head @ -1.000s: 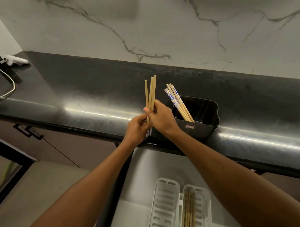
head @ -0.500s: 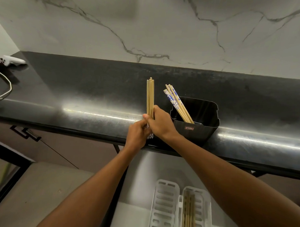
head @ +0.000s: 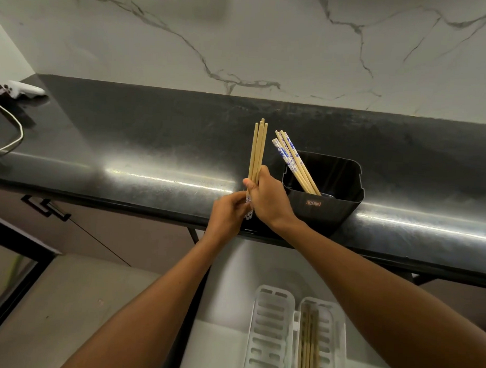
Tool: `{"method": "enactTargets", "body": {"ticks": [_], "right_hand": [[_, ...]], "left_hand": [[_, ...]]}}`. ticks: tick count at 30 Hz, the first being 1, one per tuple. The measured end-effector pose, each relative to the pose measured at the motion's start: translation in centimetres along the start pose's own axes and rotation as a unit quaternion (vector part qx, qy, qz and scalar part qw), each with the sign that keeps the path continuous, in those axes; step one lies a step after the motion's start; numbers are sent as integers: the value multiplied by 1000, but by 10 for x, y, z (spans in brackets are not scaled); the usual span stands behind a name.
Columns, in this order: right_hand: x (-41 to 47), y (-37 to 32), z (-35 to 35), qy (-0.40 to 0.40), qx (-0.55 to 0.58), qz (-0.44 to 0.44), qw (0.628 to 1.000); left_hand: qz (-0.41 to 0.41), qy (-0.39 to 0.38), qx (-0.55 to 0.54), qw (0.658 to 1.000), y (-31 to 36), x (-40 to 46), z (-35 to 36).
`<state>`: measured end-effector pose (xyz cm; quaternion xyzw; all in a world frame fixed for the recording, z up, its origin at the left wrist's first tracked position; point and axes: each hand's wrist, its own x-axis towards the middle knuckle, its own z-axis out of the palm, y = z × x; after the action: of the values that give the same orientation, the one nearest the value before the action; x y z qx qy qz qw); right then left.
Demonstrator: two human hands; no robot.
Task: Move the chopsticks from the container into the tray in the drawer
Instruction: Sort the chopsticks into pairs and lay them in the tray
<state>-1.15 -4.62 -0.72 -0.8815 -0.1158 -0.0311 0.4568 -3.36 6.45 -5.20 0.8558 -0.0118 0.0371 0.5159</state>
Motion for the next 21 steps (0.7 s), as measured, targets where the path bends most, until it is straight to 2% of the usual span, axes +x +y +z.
{"method": "enactTargets", "body": {"ticks": [9,13,17,21], "right_hand": [[-18,-14,-12,-19,-11,-9,1000],[-65,-18,-20,-84,39,13,996],[-138,8,-8,-156,81,118,977],[-195,53,13,-212,65,274,936]], "left_hand": [[19,-8,19,1000,10,-21,-10],[13,-89,-29,996,7,-78,-17],[-102,-199,-98,970,-14,-147,0],[-247,-304,-53,919,-42,-193,34]]}}
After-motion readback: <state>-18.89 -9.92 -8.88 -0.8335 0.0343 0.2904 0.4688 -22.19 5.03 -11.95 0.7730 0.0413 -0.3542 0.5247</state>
